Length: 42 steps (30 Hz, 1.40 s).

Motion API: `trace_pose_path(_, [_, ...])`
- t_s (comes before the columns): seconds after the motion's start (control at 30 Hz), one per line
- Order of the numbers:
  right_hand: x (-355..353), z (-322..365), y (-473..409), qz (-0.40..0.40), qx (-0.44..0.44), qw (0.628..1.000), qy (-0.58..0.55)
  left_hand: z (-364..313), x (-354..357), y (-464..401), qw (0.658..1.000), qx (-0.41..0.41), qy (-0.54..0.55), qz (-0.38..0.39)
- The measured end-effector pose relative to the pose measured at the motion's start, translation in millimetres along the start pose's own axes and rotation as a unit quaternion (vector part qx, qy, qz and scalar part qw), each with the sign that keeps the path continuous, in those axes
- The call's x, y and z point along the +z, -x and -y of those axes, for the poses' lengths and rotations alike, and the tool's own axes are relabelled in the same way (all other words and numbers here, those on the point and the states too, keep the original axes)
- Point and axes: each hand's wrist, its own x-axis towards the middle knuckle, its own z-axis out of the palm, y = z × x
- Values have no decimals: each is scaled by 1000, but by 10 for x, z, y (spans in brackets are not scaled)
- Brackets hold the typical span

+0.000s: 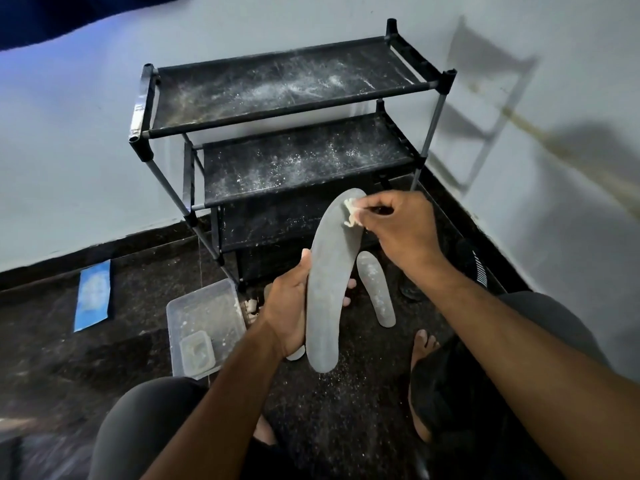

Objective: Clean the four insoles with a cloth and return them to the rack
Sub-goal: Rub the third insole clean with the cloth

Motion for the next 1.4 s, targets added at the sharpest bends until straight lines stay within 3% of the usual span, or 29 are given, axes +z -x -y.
trace_pose_path(0.07, [19, -15, -1, -1, 7, 1000, 3, 22, 31, 1, 1000, -3, -13, 10])
trace_pose_path(0.13, [87, 5, 87, 62, -14, 998, 7, 12, 48, 12, 1000, -3, -4, 17])
trace_pose_path(0.2, [180, 34, 231, 153, -50, 987, 31, -8, 23, 17, 1000, 5, 24, 13])
trace_pose_path(0.3, [232, 75, 375, 337, -54, 937, 67, -31, -49, 18, 999, 6, 49, -6])
trace_pose_path(0.33, [210, 94, 380, 366, -52, 926, 72, -34, -65, 17, 999, 2, 51, -8])
trace_pose_path(0.4, [145, 111, 310, 321, -44, 945, 48, -32, -71, 7, 999, 1, 52, -12])
trace_pose_path(0.53, [53, 21, 61, 40, -37, 998, 21, -15, -31, 16, 1000, 1, 9, -6])
trace_pose_path(0.6, [84, -38, 25, -15, -39, 999, 26, 8, -24, 9, 1000, -11, -11, 4])
trace_pose_path(0.7, [217, -42, 163, 48, -91, 994, 47, 26, 5, 10, 1000, -9, 8, 11])
trace_pose_path(0.87, [335, 0, 445, 249, -155, 953, 77, -16, -48, 28, 996, -12, 87, 7])
trace_pose_path(0.93, [276, 29, 392, 233, -153, 958, 67, -19, -59, 21, 997, -11, 82, 7])
trace_pose_path(1.07, [98, 29, 88, 15, -109, 992, 55, 0, -19, 23, 999, -19, 17, 22])
trace_pose_path(1.13, [67, -4, 29, -45, -79, 995, 49, 11, -11, 31, 999, -34, -6, 33])
trace_pose_path(1.2, [116, -25, 85, -14, -91, 994, 59, 15, -5, 37, 999, -39, -2, 37])
trace_pose_path(1.33, [338, -37, 372, 157, -163, 968, 108, 11, -14, 21, 997, -24, 75, 20])
trace_pose_path(1.4, [363, -34, 394, 163, -188, 961, 120, 5, -23, 17, 996, -19, 88, 14])
